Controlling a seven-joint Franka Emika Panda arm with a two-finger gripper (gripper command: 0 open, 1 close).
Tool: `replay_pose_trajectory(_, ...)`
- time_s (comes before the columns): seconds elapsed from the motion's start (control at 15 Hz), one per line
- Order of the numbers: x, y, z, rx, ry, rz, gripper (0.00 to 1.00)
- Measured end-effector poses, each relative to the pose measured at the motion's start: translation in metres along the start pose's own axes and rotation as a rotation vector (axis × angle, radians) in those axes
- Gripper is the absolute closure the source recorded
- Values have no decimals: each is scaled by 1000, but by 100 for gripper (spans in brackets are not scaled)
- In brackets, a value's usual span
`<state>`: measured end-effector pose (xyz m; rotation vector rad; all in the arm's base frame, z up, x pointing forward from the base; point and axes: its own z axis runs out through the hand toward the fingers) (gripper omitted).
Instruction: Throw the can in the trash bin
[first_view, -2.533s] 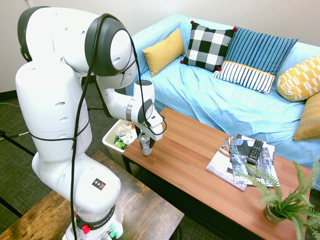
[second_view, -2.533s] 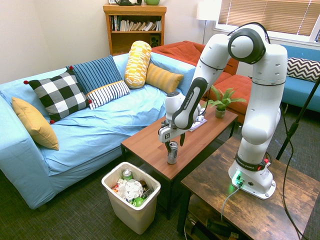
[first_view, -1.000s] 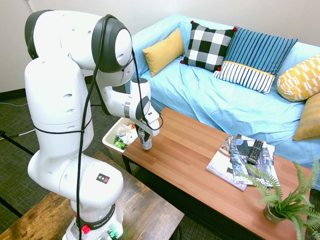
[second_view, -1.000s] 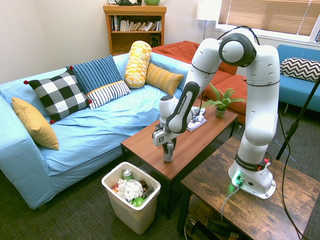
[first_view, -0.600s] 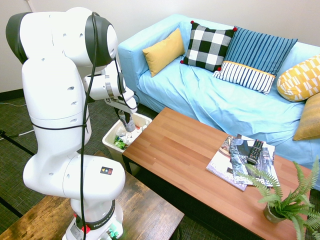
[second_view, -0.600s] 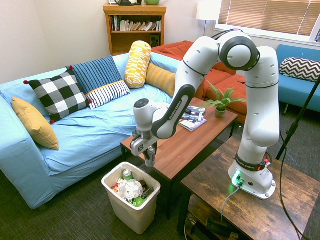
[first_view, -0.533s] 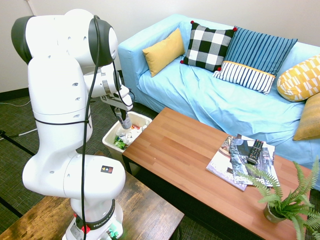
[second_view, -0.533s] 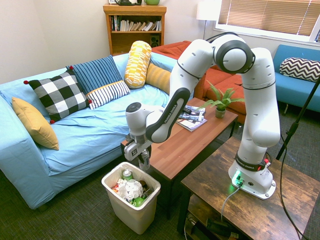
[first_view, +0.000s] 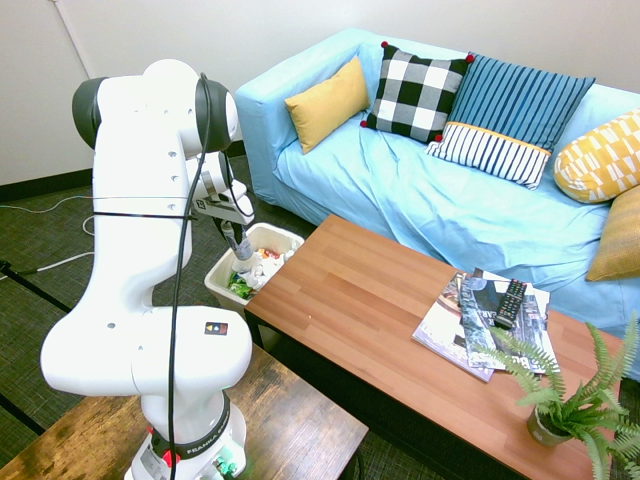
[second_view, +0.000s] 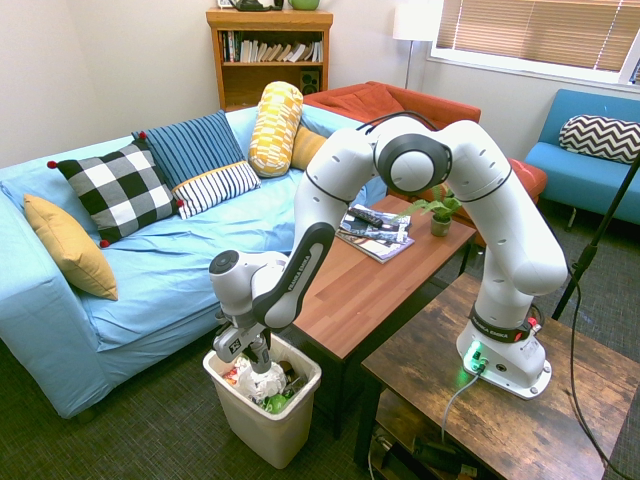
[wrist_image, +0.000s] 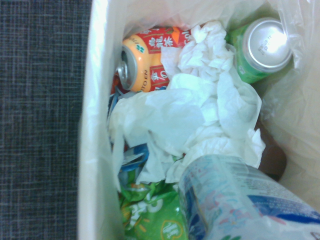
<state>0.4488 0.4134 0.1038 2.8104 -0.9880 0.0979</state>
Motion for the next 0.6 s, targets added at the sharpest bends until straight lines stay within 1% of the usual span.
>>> replay_pose_trajectory(0.27, 19, -2, 26, -22, 14, 22, 0)
replay_pose_trajectory(0.6, 23, -7, 31, -22, 27, 25, 0)
